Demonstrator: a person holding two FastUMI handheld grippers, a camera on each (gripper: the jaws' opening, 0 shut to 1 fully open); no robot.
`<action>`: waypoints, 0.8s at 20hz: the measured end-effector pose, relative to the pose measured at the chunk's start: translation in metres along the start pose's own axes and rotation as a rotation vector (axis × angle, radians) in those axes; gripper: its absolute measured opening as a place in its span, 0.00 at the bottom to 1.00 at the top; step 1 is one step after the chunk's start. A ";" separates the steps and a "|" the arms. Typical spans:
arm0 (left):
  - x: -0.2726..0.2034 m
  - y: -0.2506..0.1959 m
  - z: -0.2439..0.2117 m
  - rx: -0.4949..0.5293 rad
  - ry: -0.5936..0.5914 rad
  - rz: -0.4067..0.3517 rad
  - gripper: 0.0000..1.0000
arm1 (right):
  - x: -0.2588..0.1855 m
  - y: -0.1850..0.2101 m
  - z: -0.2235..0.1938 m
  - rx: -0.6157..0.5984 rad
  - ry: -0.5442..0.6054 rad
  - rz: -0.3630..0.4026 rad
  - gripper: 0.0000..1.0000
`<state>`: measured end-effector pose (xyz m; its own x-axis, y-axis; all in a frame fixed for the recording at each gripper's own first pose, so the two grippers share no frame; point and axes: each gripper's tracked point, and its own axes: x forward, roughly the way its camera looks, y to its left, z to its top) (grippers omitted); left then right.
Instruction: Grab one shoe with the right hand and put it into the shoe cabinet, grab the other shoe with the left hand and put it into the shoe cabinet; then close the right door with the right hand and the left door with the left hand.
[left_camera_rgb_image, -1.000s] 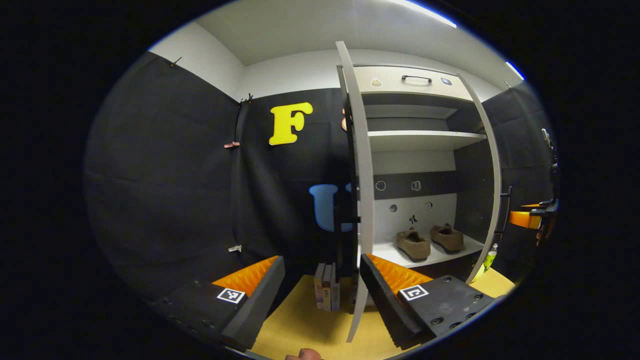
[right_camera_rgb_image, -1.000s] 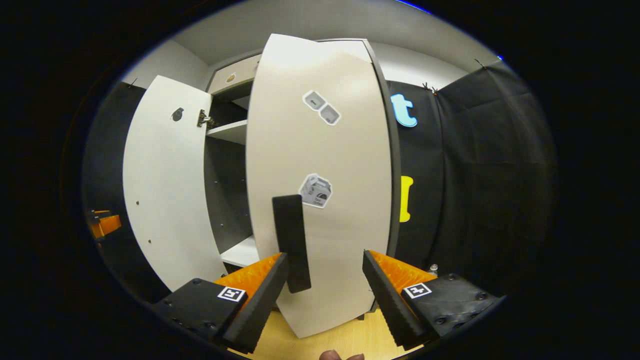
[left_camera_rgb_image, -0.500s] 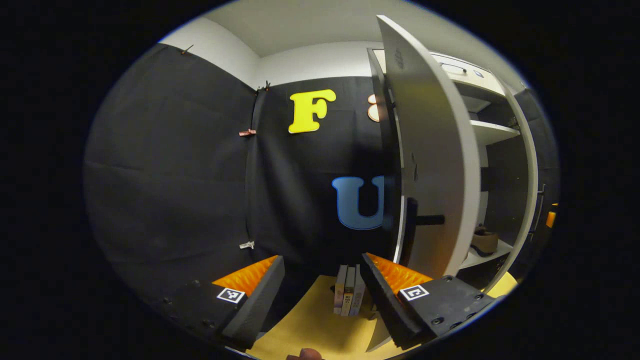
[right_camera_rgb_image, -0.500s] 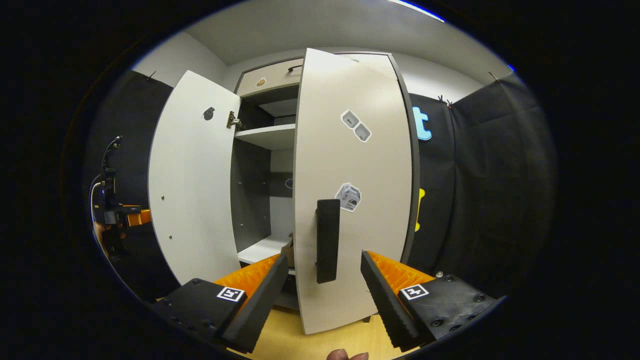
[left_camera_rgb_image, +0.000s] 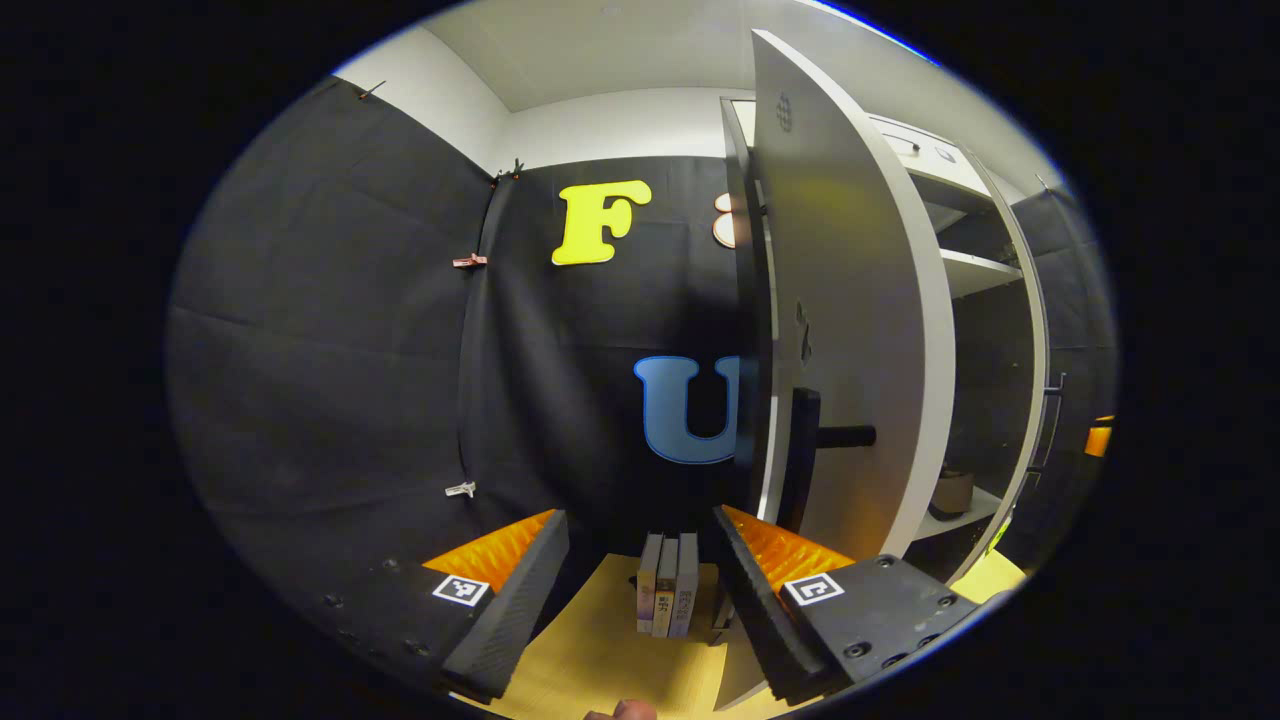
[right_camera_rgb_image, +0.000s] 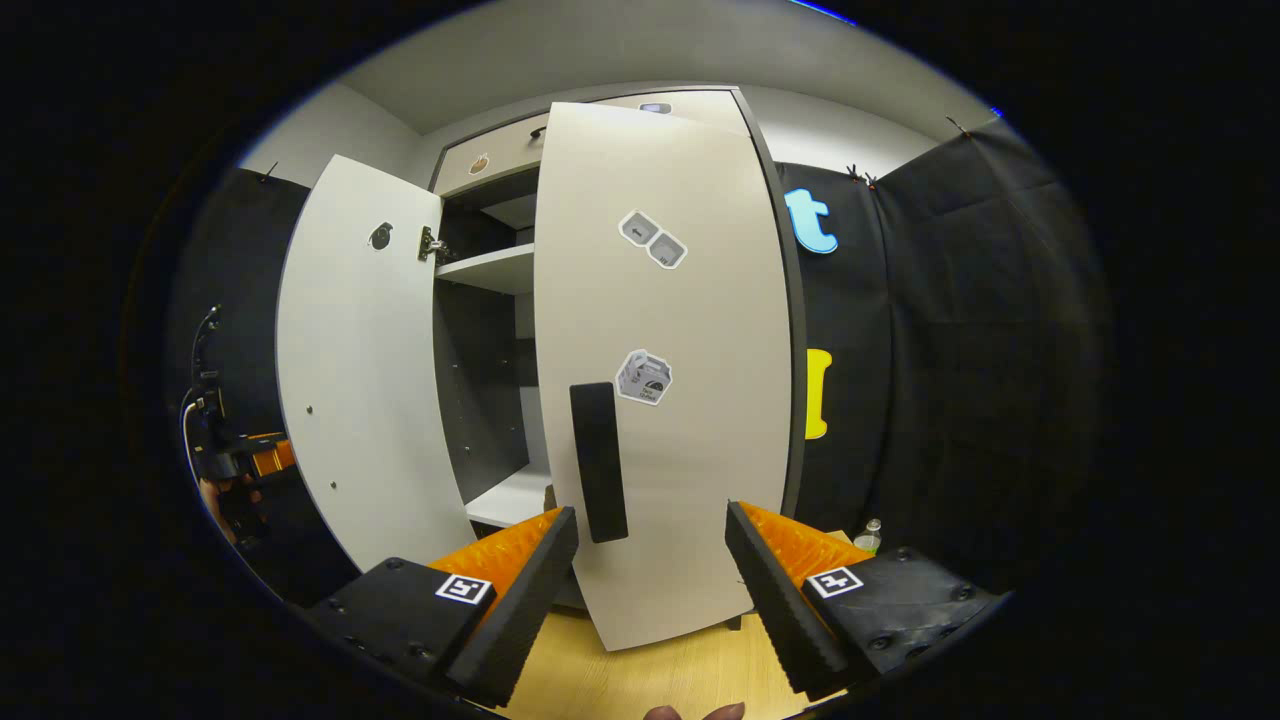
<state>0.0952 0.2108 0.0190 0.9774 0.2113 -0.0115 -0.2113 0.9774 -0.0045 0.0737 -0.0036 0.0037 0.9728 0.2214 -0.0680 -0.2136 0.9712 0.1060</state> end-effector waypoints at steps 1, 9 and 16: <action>0.000 0.000 0.000 0.002 0.002 0.001 0.92 | 0.000 -0.001 -0.001 0.007 0.008 -0.002 0.98; -0.014 -0.055 0.000 -0.015 0.001 -0.038 0.89 | 0.003 -0.017 0.010 0.020 -0.035 -0.023 0.98; -0.014 -0.082 -0.001 -0.046 0.012 -0.070 0.92 | 0.003 -0.028 0.011 0.009 -0.050 -0.032 0.99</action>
<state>0.0992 0.1281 0.0184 0.9896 0.1420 -0.0218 -0.1429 0.9884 -0.0515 0.0834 -0.0309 0.0119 0.9824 0.1852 -0.0222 -0.1816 0.9767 0.1140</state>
